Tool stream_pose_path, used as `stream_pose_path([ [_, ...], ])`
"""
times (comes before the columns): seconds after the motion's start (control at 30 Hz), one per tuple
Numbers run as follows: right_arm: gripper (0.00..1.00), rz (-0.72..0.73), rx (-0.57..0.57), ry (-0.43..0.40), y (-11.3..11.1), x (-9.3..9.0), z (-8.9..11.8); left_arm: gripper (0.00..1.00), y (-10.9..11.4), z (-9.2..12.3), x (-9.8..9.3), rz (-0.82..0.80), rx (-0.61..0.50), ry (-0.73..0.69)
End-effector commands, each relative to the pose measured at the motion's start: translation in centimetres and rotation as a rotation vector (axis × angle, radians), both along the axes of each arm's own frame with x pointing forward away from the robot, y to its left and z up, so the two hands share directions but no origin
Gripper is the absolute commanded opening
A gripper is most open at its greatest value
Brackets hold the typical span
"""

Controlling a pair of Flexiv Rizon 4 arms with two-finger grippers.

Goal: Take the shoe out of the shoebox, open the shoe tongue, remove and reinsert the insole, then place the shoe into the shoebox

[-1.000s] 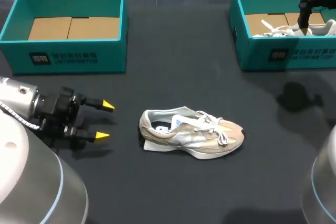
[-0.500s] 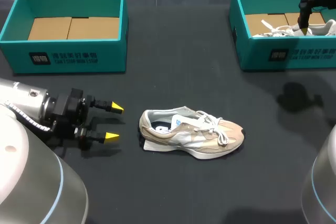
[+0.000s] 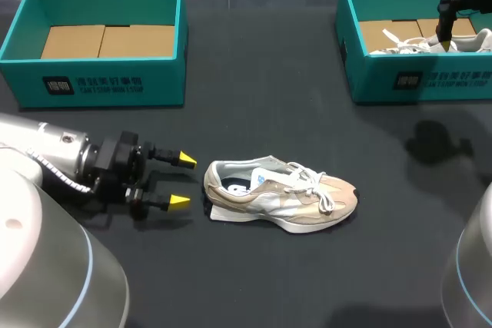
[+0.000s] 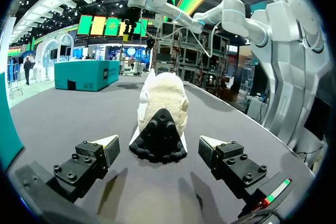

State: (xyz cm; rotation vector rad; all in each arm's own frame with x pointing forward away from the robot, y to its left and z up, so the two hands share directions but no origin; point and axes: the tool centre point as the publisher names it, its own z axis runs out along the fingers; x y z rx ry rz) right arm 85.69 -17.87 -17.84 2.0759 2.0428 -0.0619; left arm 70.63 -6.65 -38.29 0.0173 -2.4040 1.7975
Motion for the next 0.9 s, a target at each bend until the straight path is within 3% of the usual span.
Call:
stream_pose_path([
  [0.03, 1.0, -0.001, -0.001, 0.0, 0.0, 0.0, 0.0, 1.0, -0.4, -0.3, 0.0, -0.006, -0.006, 0.003],
  [0.63, 1.0, -0.001, -0.001, 0.0, 0.0, 0.0, 0.0, 1.0, -3.0, -1.1, -1.0, -0.014, -0.004, -0.015],
  [0.9, 1.0, -0.001, -0.001, 0.0, 0.0, 0.0, 0.0, 1.0, -4.0, -1.9, -0.6, 0.002, -0.014, -0.015],
])
